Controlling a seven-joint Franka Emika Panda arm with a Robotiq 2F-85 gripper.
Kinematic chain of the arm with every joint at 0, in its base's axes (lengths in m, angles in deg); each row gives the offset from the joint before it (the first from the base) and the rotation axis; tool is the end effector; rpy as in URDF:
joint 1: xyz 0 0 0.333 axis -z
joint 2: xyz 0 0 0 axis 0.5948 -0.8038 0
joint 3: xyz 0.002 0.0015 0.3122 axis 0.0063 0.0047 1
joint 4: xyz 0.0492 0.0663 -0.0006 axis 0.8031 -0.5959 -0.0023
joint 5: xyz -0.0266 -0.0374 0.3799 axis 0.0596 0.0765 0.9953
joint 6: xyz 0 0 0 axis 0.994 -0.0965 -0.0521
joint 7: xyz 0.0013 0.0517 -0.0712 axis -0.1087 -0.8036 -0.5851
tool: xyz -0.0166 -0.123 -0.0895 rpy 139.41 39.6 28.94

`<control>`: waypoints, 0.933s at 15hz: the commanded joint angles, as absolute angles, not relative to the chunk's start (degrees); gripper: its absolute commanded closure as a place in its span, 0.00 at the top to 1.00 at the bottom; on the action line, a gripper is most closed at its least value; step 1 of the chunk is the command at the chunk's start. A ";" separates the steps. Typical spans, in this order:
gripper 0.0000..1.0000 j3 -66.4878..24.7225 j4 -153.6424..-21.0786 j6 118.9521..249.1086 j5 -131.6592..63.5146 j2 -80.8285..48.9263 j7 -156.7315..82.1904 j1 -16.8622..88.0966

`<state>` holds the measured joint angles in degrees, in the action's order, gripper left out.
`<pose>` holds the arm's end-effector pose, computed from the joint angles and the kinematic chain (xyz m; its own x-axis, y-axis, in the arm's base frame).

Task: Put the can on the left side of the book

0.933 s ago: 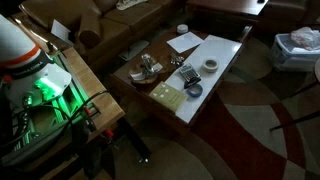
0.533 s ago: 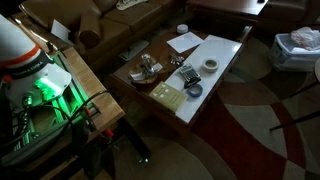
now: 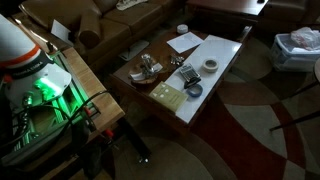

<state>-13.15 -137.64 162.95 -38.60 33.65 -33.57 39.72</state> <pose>0.3766 -0.0101 0.4464 0.9923 -0.0900 0.0848 -0.1018 -0.9839 0.1471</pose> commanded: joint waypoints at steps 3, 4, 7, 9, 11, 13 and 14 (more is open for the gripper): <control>1.00 -16.74 -138.50 175.65 -33.82 18.77 -36.72 38.88; 1.00 -16.83 -137.85 175.47 -34.03 16.14 -36.55 39.11; 1.00 -17.08 -139.01 174.62 -34.06 17.02 -37.29 38.85; 1.00 -17.11 -138.35 174.86 -34.08 14.87 -37.29 38.80; 1.00 -17.10 -138.31 174.86 -34.08 15.56 -37.29 38.80; 1.00 -17.61 -136.31 174.78 -33.01 12.31 -38.95 38.57; 1.00 -18.59 -133.62 176.51 -30.27 5.38 -42.00 37.92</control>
